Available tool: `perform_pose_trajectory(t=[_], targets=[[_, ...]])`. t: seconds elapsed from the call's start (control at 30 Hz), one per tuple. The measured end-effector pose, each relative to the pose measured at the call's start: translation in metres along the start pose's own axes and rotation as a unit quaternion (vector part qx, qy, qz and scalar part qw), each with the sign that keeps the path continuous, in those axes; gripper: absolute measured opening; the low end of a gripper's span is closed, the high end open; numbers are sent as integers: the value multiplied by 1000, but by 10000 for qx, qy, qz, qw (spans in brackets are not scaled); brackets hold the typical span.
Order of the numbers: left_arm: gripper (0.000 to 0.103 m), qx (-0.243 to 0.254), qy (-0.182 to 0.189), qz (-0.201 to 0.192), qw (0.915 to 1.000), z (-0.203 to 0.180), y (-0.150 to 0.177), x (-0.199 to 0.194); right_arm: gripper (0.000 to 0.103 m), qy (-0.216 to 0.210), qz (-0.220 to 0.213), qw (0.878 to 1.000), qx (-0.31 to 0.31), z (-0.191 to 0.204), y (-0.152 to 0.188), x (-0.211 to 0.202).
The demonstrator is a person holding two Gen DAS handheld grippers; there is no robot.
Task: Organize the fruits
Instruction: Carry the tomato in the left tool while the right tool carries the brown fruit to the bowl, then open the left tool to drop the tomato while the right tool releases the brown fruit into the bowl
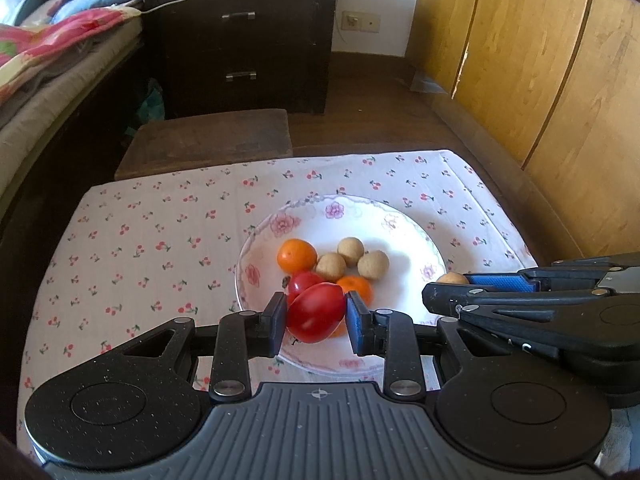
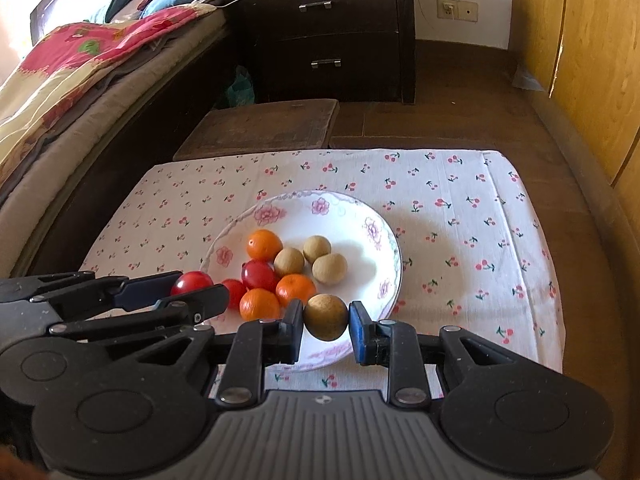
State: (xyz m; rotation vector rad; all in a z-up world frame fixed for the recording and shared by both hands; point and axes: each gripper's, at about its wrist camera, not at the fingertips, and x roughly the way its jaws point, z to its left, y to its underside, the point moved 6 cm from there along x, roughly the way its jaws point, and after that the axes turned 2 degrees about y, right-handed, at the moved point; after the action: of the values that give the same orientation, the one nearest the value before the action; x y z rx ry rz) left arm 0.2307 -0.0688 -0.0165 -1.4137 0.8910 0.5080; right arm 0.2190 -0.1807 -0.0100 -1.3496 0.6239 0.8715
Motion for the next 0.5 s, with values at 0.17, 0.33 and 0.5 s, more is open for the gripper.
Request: perform_pose_trajectory(t=[0.17, 0.33, 0.5], targets=[[38, -53, -12, 64, 10000, 3, -4, 10, 28, -2, 49, 10000, 14, -3, -8, 12], [38, -137, 7, 201, 9997, 6, -4, 24, 28, 8, 148, 9999, 19, -6, -8, 24], [38, -158, -17, 278, 9995, 7, -3, 31, 28, 7, 216, 9998, 37, -8, -7, 31]])
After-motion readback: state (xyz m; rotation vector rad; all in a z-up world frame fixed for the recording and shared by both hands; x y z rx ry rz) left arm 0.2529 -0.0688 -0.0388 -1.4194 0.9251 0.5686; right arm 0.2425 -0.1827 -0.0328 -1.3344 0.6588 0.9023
